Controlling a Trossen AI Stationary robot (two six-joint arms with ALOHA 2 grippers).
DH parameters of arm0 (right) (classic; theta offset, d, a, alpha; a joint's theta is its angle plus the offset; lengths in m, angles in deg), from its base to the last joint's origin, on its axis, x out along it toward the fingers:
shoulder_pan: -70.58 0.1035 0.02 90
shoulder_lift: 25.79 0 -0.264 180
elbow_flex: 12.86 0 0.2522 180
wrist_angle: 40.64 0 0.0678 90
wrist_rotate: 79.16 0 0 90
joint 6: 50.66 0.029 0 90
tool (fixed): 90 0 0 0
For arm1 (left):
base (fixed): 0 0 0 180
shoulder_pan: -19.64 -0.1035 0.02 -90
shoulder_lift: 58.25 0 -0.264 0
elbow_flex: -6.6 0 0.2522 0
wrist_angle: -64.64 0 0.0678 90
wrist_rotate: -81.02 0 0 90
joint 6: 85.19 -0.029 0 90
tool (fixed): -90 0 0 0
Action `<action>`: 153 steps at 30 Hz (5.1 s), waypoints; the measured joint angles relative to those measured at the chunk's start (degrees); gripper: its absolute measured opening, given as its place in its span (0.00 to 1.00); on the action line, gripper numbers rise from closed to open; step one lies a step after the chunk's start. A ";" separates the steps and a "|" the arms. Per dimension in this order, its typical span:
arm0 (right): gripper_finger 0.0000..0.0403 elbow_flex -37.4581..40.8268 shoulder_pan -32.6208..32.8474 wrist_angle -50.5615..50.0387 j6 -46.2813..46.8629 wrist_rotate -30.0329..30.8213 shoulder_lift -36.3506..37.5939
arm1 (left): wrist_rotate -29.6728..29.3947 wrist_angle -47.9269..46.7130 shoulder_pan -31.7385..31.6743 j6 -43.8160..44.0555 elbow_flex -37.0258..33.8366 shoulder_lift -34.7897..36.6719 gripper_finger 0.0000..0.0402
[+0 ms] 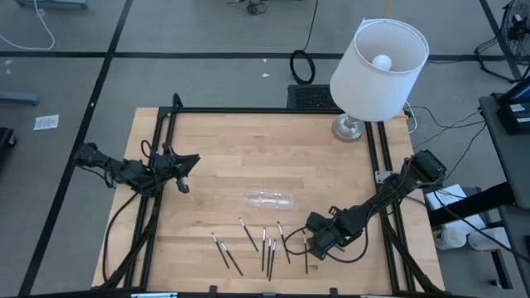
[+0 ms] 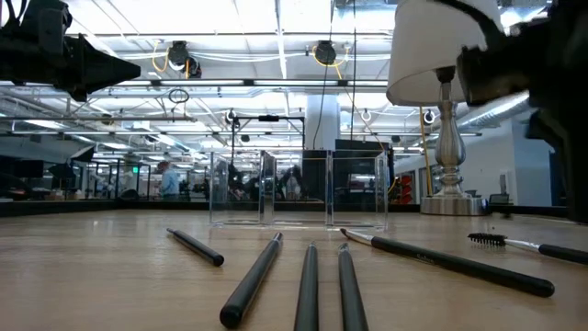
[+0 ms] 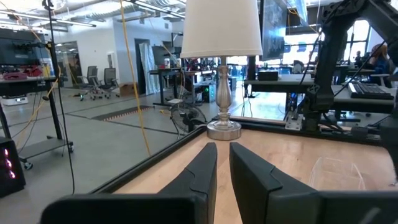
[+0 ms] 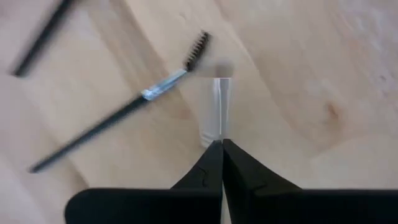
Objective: Pick & Place Makeup Supplies
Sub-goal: Put the makeup brush into the transparent organizer
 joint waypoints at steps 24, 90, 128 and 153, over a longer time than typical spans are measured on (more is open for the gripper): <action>0.00 -15.32 3.26 -6.16 -1.83 -2.28 -4.16 | -0.16 -0.05 -0.02 0.03 0.00 0.00 0.13; 0.23 -18.51 1.84 -10.77 -7.57 -6.05 -25.09 | -0.40 -0.05 0.00 1.30 0.00 0.00 0.13; 0.02 -14.67 1.25 -4.58 -2.68 -4.84 -24.37 | -0.39 -0.05 -0.02 1.29 0.00 0.00 0.13; 0.00 -13.81 0.75 -11.13 -0.70 5.40 -15.45 | -0.40 -0.03 -0.02 1.28 0.00 0.00 0.13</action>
